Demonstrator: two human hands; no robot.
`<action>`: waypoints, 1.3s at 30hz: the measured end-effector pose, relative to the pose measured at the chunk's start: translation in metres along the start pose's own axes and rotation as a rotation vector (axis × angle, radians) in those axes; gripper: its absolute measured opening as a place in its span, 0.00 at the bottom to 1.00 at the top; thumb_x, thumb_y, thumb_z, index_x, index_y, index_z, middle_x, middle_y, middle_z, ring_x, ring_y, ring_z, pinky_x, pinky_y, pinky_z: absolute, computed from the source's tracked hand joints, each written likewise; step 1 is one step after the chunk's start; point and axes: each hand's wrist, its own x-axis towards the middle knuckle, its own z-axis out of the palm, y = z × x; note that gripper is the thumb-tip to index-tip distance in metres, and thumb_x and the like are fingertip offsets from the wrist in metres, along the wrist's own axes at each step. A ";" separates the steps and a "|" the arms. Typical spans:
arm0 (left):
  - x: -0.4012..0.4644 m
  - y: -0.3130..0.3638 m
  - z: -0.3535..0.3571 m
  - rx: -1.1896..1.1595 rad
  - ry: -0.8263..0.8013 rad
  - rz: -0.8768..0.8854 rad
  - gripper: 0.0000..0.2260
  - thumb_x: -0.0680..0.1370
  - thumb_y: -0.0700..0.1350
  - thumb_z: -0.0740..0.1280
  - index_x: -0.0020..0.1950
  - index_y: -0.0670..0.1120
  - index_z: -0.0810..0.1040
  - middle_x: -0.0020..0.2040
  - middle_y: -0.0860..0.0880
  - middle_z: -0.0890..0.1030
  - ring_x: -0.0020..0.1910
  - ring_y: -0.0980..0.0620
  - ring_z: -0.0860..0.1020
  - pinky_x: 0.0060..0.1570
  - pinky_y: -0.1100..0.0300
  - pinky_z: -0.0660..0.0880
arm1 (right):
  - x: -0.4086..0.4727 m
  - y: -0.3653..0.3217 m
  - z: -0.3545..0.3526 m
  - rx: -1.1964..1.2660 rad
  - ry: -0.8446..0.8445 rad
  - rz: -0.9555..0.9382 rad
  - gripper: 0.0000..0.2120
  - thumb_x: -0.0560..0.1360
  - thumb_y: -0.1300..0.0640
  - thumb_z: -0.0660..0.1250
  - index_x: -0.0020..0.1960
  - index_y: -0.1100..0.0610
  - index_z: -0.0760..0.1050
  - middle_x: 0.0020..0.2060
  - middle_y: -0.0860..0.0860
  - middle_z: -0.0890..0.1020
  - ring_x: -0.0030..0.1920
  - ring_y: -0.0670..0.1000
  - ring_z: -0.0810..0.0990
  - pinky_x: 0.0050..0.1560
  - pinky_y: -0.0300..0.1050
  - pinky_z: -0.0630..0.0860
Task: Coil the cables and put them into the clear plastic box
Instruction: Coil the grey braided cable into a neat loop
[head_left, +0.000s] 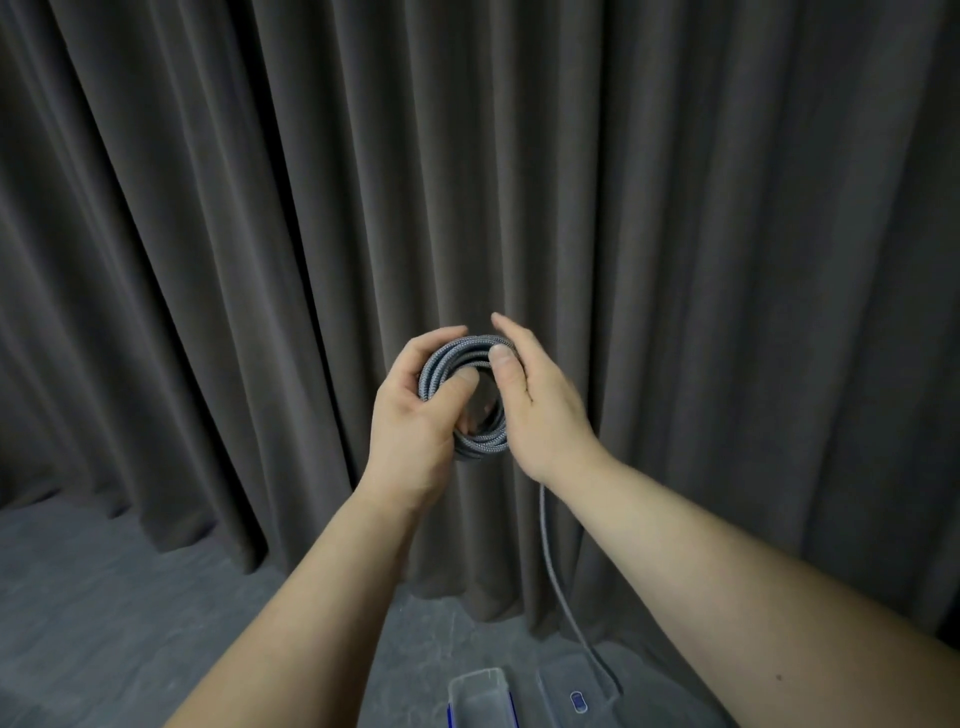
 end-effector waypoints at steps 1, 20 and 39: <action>0.000 -0.001 0.000 -0.012 -0.006 -0.008 0.14 0.74 0.35 0.66 0.57 0.48 0.77 0.32 0.55 0.79 0.28 0.59 0.74 0.33 0.65 0.72 | 0.001 0.001 0.001 0.011 0.013 -0.014 0.19 0.82 0.49 0.54 0.72 0.50 0.66 0.67 0.48 0.74 0.67 0.46 0.71 0.67 0.40 0.65; 0.010 -0.004 -0.001 0.013 0.210 -0.037 0.09 0.74 0.50 0.70 0.49 0.46 0.79 0.28 0.56 0.72 0.28 0.57 0.69 0.33 0.59 0.68 | 0.000 0.001 -0.006 -0.118 -0.063 0.006 0.21 0.80 0.44 0.54 0.73 0.44 0.60 0.64 0.50 0.76 0.62 0.52 0.76 0.62 0.46 0.72; 0.021 -0.012 -0.046 0.609 0.418 0.103 0.12 0.77 0.47 0.70 0.58 0.46 0.78 0.48 0.55 0.80 0.46 0.62 0.78 0.49 0.72 0.72 | -0.008 -0.045 -0.022 -1.224 -0.780 -0.157 0.12 0.72 0.68 0.60 0.53 0.58 0.75 0.49 0.56 0.77 0.49 0.60 0.79 0.42 0.48 0.74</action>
